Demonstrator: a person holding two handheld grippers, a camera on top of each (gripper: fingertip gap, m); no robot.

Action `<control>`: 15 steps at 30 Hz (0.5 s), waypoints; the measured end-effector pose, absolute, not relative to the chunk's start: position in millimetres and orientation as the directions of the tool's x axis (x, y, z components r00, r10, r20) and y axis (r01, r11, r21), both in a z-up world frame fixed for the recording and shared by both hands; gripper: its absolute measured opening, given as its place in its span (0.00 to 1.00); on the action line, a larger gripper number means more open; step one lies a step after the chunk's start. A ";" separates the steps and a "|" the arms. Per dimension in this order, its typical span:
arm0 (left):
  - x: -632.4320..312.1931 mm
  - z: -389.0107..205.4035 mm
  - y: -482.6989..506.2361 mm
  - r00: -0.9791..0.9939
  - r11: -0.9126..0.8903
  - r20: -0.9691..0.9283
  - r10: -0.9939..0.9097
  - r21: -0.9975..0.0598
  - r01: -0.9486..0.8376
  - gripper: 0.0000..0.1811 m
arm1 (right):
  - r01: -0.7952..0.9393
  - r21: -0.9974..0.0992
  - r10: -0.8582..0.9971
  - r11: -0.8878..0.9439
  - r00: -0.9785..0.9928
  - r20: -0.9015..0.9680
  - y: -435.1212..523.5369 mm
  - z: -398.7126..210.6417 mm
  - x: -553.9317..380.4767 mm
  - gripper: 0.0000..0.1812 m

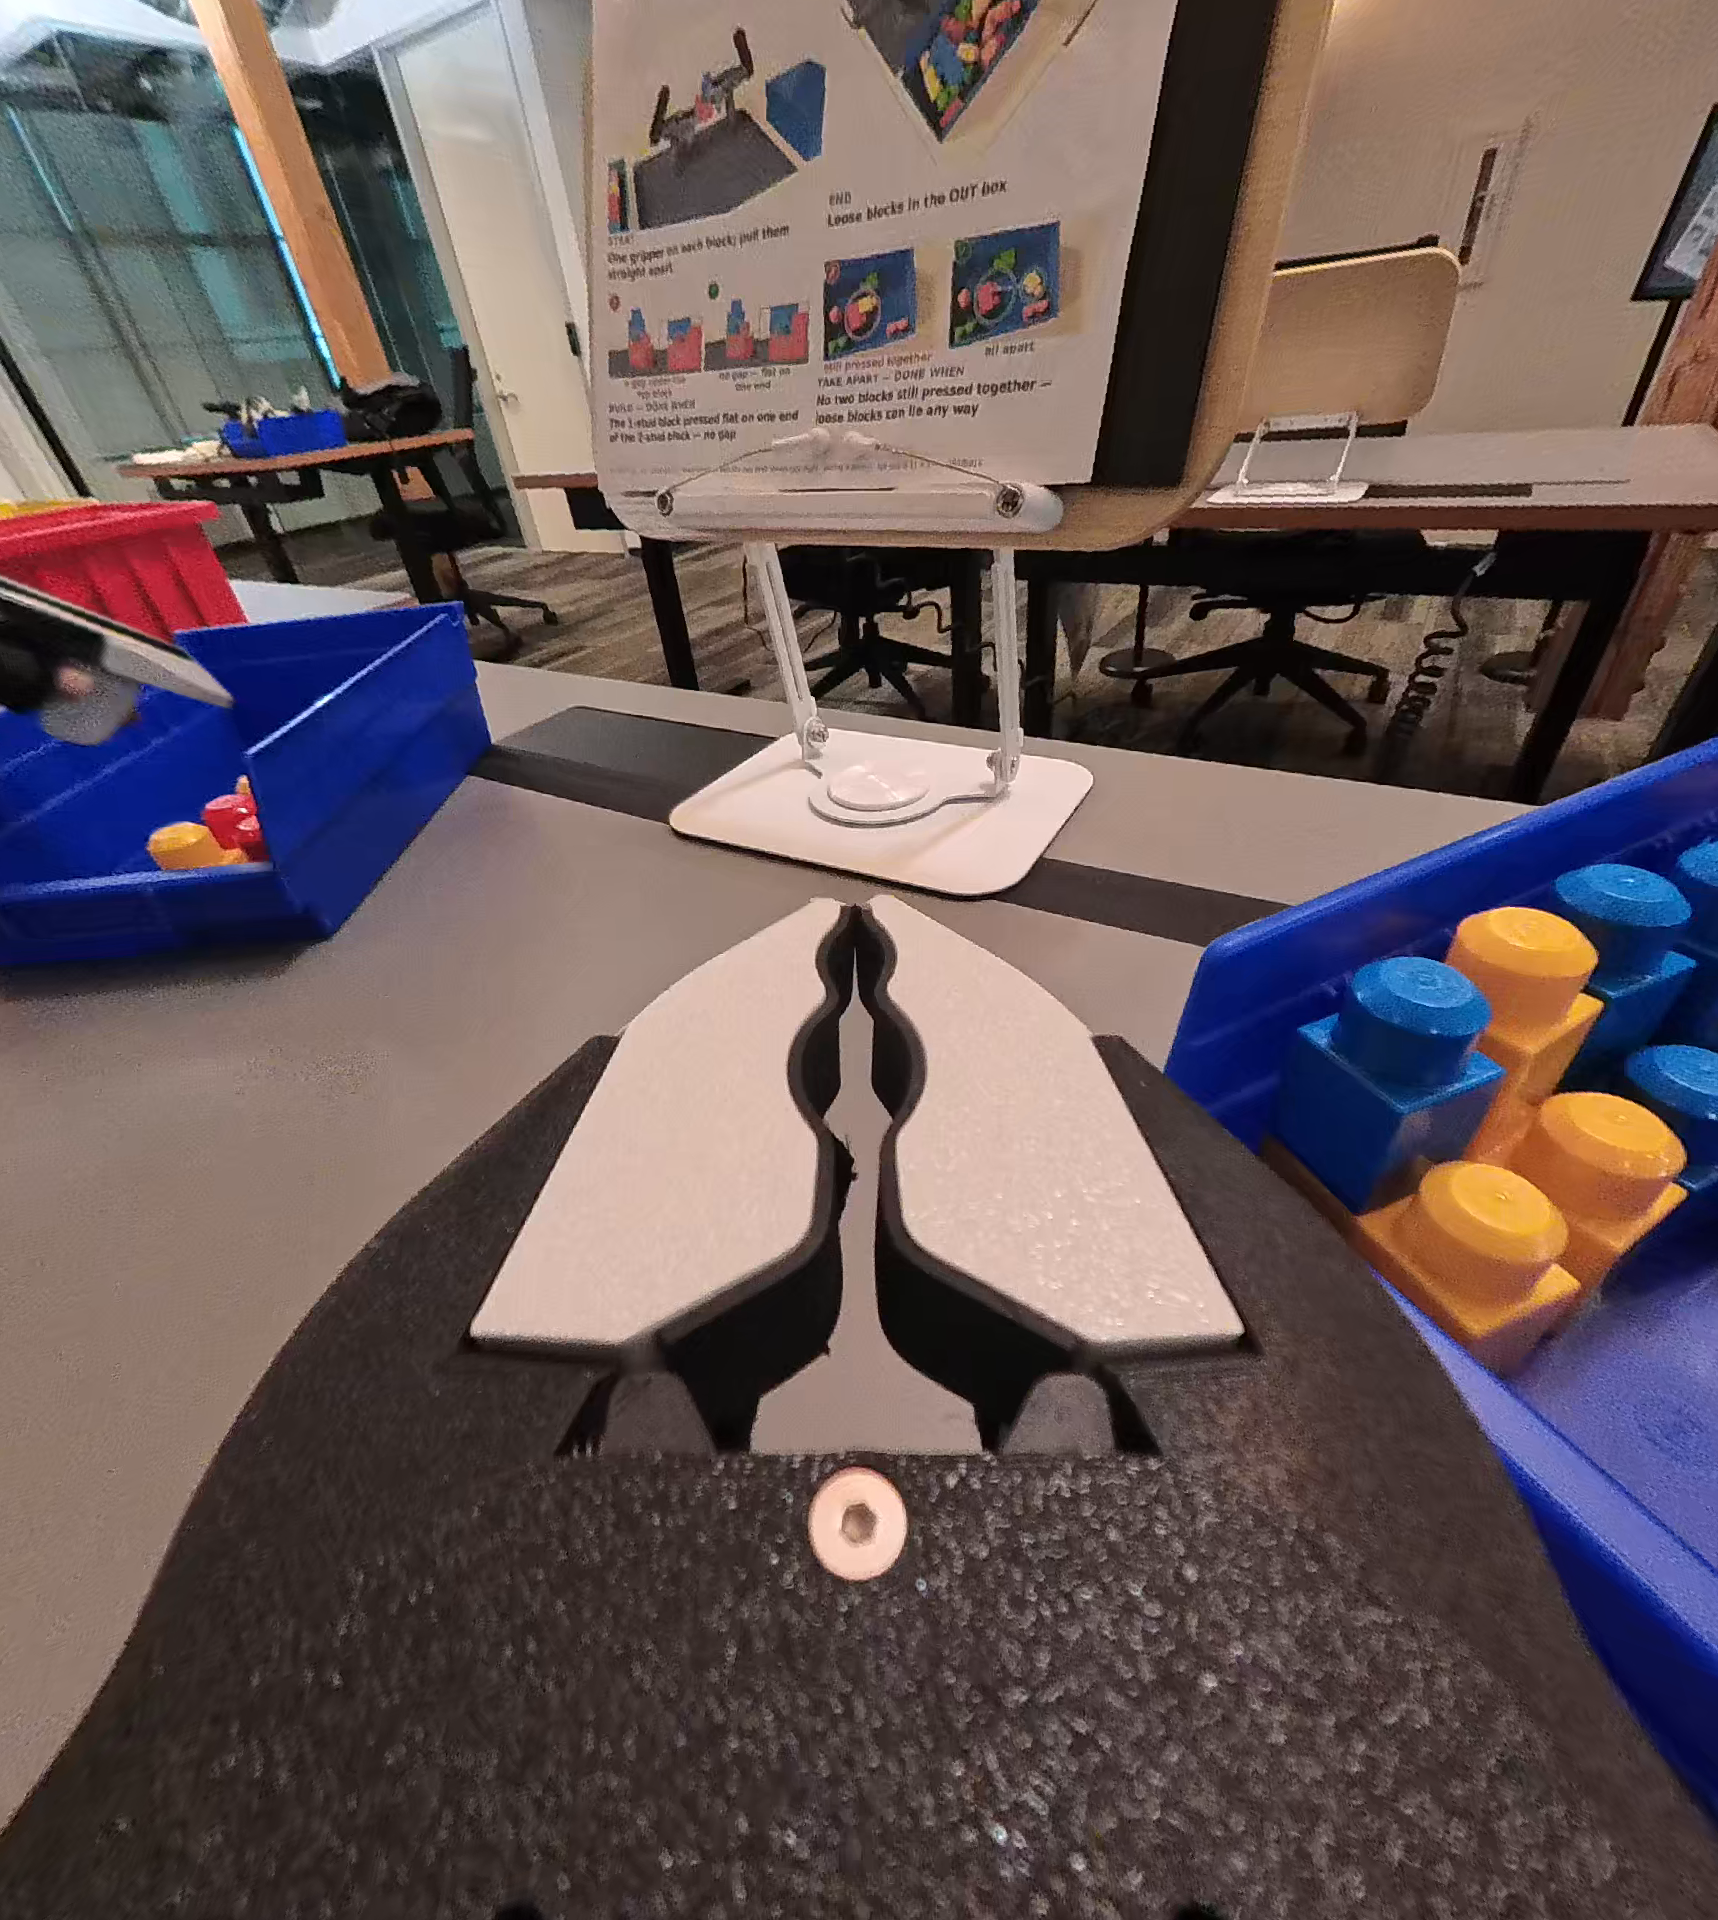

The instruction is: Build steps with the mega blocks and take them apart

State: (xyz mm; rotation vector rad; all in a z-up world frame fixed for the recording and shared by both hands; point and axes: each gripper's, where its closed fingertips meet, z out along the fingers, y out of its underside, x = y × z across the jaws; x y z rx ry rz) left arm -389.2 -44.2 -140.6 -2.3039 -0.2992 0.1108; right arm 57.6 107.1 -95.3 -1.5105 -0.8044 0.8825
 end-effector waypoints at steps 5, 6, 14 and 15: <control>-396.6 -178.3 -33.8 0.965 -0.746 0.098 0.244 -0.616 0.252 0.25 | -0.036 -0.993 0.865 -0.116 0.488 -0.119 107.8 -87.4 63.0 0.00; -396.6 -183.3 -31.2 0.965 -0.755 0.101 0.241 -0.606 0.252 0.25 | -0.043 -0.992 0.864 -0.117 0.488 -0.123 108.2 -86.1 64.0 0.00; -416.0 -173.9 -25.4 0.962 -0.778 -0.135 0.237 -0.620 0.105 0.16 | -0.036 -0.992 0.864 -0.124 0.487 -0.126 109.4 -88.4 65.0 0.00; -418.1 -162.7 -26.5 0.956 -0.767 -0.168 0.242 -0.637 0.082 0.16 | -0.038 -0.991 0.864 -0.126 0.486 -0.128 109.5 -88.4 65.1 0.00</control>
